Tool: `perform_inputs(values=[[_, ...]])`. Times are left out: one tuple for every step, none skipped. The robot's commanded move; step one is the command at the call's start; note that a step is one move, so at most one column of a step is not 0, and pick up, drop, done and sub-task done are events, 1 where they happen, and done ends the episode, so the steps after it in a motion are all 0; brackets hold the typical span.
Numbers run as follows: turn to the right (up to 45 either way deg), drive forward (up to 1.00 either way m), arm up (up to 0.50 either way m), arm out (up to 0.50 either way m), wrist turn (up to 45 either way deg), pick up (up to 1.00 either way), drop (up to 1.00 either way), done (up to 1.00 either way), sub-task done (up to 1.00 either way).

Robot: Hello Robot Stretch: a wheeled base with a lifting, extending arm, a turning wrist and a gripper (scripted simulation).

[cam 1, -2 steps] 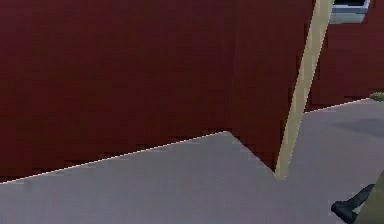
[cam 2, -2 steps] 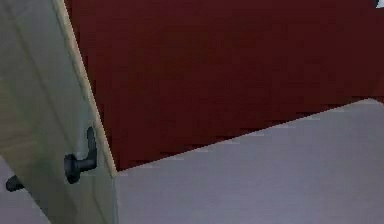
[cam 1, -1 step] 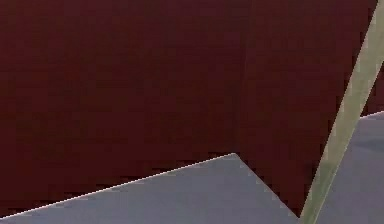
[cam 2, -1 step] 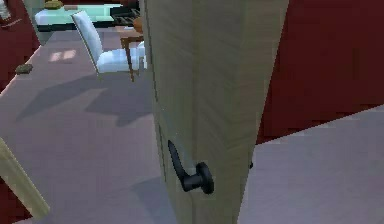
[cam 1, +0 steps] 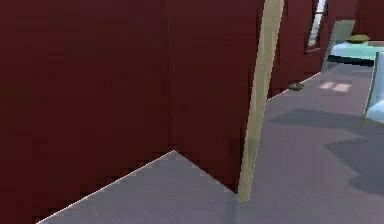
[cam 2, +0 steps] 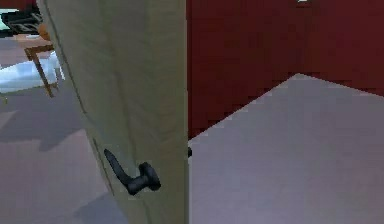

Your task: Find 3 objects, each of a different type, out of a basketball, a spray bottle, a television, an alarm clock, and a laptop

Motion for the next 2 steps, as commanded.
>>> perform_inputs(values=[[0.0, 0.25, 0.00, 0.00, 0.0, 0.00, 0.00, 0.00, 0.00], [45.0, 0.00, 0.00, 0.00, 0.0, 0.00, 0.00, 0.00, 0.00]])
